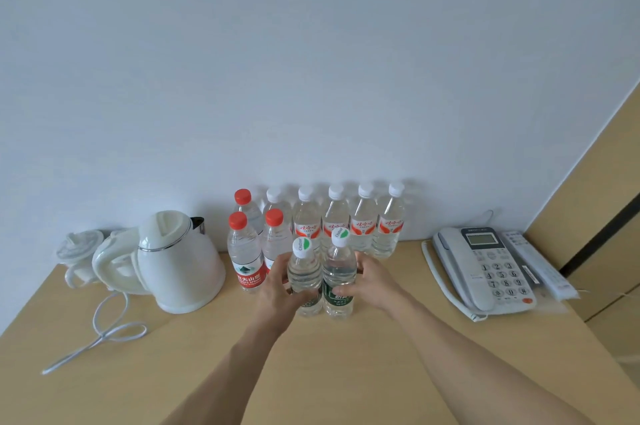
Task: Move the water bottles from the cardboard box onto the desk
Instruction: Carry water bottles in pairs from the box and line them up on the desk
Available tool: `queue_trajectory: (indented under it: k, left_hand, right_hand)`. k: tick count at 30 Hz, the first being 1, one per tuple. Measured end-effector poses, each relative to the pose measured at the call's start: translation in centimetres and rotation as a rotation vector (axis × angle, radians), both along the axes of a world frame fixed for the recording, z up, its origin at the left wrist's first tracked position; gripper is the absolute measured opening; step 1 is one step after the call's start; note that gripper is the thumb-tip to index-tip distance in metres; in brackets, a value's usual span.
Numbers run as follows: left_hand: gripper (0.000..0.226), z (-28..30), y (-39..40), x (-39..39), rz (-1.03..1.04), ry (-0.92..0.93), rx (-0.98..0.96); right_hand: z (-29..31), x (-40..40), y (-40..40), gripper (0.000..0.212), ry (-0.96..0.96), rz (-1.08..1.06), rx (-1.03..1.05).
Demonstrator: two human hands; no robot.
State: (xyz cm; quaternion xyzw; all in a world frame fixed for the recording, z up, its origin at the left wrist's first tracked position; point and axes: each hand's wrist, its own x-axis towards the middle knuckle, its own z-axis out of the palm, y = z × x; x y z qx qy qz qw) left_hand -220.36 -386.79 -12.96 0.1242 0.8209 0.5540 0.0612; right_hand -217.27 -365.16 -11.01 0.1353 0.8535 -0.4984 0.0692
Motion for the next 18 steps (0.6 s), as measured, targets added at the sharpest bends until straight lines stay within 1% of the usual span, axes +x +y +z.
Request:
queue_trajectory:
  k: [5, 8, 10, 12, 15, 18]
  left_hand:
    - [0.063, 1.0, -0.4, -0.5, -0.007, -0.011, -0.101]
    - [0.063, 1.8, -0.2, -0.5, -0.040, 0.012, -0.179]
    - [0.063, 2.5, -0.2, -0.5, -0.054, 0.044, -0.235]
    - [0.066, 3.6, -0.1, -0.4, -0.039, 0.107, -0.294]
    - [0.074, 5.7, -0.1, -0.3, 0.003, 0.233, -0.333]
    - [0.067, 7.3, -0.1, -0.3, -0.008, 0.368, -0.405]
  right_hand:
    - [0.1, -0.1, -0.2, 0.067, 0.002, 0.034, 0.054]
    - [0.0, 0.3, 0.3, 0.066, 0.003, 0.028, 0.072]
    - [-0.1, 0.6, 0.6, 0.072, -0.007, 0.028, 0.069]
    - [-0.1, 1.0, 0.7, 0.080, -0.013, 0.039, 0.056]
    - [0.1, 1.3, 0.7, 0.078, 0.031, 0.035, 0.041]
    - [0.7, 1.7, 0.5, 0.073, 0.094, 0.030, 0.025]
